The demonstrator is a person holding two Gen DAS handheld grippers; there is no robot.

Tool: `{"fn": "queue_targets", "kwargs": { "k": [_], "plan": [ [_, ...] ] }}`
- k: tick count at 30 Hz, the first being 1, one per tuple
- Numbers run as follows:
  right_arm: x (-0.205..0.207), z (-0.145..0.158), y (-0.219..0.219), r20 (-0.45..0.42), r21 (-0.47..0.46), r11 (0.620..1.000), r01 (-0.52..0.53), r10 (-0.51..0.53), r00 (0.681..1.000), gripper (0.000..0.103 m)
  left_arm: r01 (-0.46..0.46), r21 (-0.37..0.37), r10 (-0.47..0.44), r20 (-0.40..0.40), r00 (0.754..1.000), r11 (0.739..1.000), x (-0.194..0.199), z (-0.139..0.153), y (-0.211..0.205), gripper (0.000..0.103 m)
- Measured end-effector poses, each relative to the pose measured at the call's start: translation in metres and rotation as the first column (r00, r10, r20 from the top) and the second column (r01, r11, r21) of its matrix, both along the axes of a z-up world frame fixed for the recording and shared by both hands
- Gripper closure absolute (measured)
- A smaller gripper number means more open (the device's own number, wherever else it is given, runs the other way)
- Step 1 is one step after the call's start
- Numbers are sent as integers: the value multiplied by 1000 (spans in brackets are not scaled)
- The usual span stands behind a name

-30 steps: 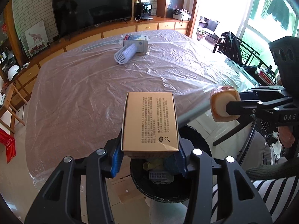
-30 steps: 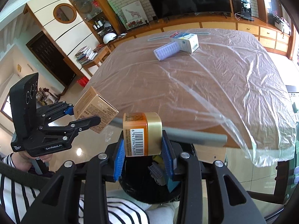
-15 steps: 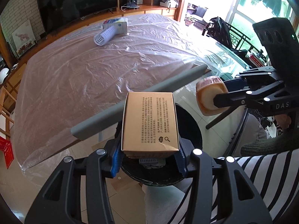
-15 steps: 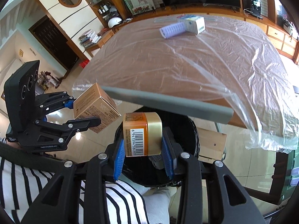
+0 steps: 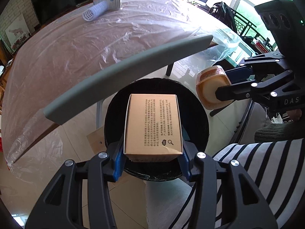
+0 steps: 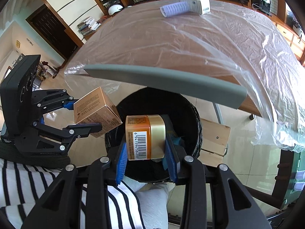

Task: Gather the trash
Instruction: 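Carry the cardboard box and gold jar over the black bin with both tools, then open both tools to drop the box and jar into the bin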

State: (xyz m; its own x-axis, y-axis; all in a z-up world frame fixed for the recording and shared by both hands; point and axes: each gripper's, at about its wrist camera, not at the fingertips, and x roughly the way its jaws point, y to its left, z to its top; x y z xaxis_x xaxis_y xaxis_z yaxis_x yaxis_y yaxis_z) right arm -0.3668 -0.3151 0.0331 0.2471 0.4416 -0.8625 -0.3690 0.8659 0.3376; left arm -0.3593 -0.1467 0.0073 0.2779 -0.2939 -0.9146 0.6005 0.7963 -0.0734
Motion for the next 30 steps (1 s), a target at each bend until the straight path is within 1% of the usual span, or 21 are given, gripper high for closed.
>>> {"fn": "queue_targets", "kwargs": {
  "k": [4, 12, 19, 30],
  "plan": [
    [2, -12, -2, -22, -9, 1000, 2, -3, 1000, 68, -13, 22, 14, -21, 1000, 1000, 4, -13, -2, 55],
    [11, -26, 6, -34, -38, 999, -5, 4, 999, 68, -31, 52, 33, -38, 999, 998, 10, -32, -6, 55],
    [16, -35, 18, -21, -80, 997, -6, 4, 1000, 68, -42, 73, 45, -39, 998, 996, 16, -40, -8, 55],
    [22, -49, 18, -31, -100, 995, 4, -7, 999, 68, -48, 96, 52, -43, 998, 994, 27, -50, -15, 55]
  ]
}}
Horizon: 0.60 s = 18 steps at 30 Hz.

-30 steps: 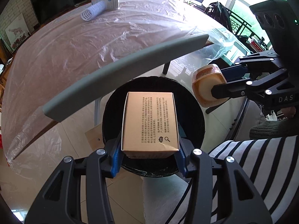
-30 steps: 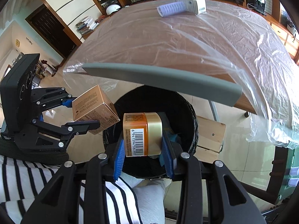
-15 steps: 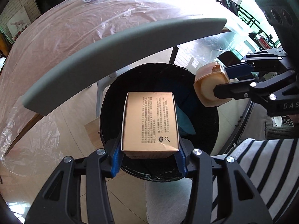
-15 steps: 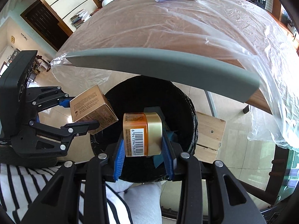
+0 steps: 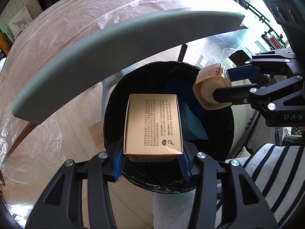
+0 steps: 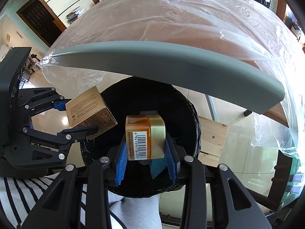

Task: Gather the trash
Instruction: 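Open both tools to drop the box and jar into the bin, then move both tools back toward the lavender basket and white medicine box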

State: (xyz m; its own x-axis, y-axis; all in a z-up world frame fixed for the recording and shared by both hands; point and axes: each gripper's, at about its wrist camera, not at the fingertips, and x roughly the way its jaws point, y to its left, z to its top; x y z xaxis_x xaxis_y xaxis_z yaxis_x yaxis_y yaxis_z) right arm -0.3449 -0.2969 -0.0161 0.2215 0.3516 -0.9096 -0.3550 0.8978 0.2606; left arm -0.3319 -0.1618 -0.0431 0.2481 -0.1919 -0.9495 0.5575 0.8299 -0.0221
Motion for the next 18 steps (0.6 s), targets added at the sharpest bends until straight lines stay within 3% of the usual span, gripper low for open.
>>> {"fn": "queue_targets", "kwargs": {
  "k": [12, 14, 15, 18],
  "plan": [
    [7, -4, 2, -3, -18, 1000, 13, -13, 1000, 66, 13, -7, -13, 7, 1000, 1000, 10, -6, -2, 51],
    [7, 0, -4, 4, -2, 1000, 30, -30, 1000, 47, 2, -26, -2, 10, 1000, 1000, 10, -4, 2, 24],
    [7, 3, -8, 5, 10, 999, 46, -46, 999, 36, -5, -39, 6, 11, 1000, 999, 10, -2, 4, 22],
    [4, 15, -20, 3, 52, 997, 62, -63, 998, 27, -1, -52, 2, 3, 1000, 999, 8, 4, 9, 22]
  ]
}}
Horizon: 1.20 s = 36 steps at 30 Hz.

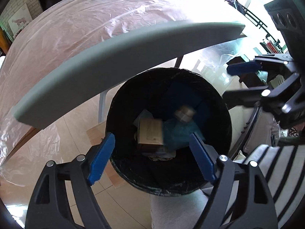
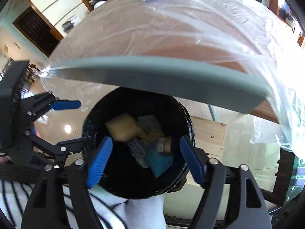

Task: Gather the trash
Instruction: 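Move both tools back toward the lavender basket and white medicine box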

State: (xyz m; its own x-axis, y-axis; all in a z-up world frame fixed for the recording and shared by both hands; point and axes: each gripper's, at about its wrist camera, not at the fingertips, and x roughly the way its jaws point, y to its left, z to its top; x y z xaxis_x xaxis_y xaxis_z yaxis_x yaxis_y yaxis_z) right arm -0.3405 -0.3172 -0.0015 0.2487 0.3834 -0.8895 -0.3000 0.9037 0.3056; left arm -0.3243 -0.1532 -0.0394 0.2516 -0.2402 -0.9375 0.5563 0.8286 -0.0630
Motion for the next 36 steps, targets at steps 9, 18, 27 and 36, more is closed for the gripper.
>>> {"fn": "queue_targets", "kwargs": {
  "k": [9, 18, 27, 36],
  "plan": [
    [-1, 81, -26, 252, -57, 998, -13, 27, 967, 11, 64, -140, -47, 122, 991, 988, -4, 73, 10, 7],
    [108, 109, -28, 456, -235, 970, 61, 54, 888, 7, -26, -143, 68, 302, 951, 989, 95, 118, 11, 4],
    [225, 95, -24, 398, -221, 974, -53, 140, 906, 8, 16, -87, 7, 256, 967, 996, 191, 98, -3, 4],
    [279, 68, -6, 306, -224, 956, -187, 252, 918, 23, 94, -78, -74, 231, 970, 992, 234, 78, -16, 4]
  ]
}}
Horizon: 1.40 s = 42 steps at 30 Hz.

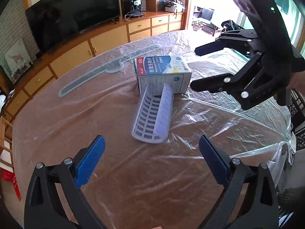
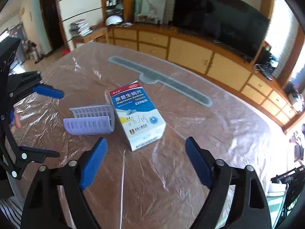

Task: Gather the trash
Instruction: 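Move both tools back toward the lavender basket and white medicine box, then grasp the lavender basket with the left tool while the right tool grasps the medicine box, then carry the lavender basket and white medicine box over the black bin with both tools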

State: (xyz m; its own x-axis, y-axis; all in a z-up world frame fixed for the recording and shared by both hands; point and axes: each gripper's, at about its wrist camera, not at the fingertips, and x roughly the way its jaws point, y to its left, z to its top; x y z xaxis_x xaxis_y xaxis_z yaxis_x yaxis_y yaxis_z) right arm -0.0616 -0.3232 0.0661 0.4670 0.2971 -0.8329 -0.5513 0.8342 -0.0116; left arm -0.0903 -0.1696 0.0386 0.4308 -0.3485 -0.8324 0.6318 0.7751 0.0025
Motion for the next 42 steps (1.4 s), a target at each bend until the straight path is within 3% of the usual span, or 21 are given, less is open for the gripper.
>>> {"fn": "queue_targets", "kwargs": {
  "k": [3, 5, 14, 25, 29, 32, 37, 42],
  "plan": [
    [8, -6, 4, -14, -7, 1000, -29, 29, 999, 26, 22, -8, -22, -2, 1000, 1000, 8, -4, -1, 6],
    [14, -10, 6, -33, -4, 999, -42, 42, 999, 31, 33, -10, -34, -13, 999, 999, 12, -6, -1, 15],
    [22, -17, 15, -49, 8, 996, -84, 84, 995, 32, 63, -24, -64, -31, 997, 998, 22, -9, -7, 31],
    [29, -17, 27, -75, 36, 996, -85, 88, 993, 48, 65, -47, -69, -77, 995, 997, 38, -13, -7, 58],
    [30, -16, 26, -94, 70, 996, -52, 58, 994, 49, 44, -61, -49, -84, 995, 997, 39, -11, -4, 58],
    [29, -10, 17, -118, 170, 985, 12, 9, 993, 50, 14, -73, -20, -87, 996, 997, 40, -9, 0, 58],
    [22, -4, 10, -153, 253, 965, 71, -33, 988, 51, -21, -92, 12, -92, 996, 996, 37, -5, 7, 58],
    [8, 1, 11, -143, 252, 964, 84, -49, 989, 51, -61, -91, 54, -83, 995, 994, 34, -1, 11, 58]
  ]
}}
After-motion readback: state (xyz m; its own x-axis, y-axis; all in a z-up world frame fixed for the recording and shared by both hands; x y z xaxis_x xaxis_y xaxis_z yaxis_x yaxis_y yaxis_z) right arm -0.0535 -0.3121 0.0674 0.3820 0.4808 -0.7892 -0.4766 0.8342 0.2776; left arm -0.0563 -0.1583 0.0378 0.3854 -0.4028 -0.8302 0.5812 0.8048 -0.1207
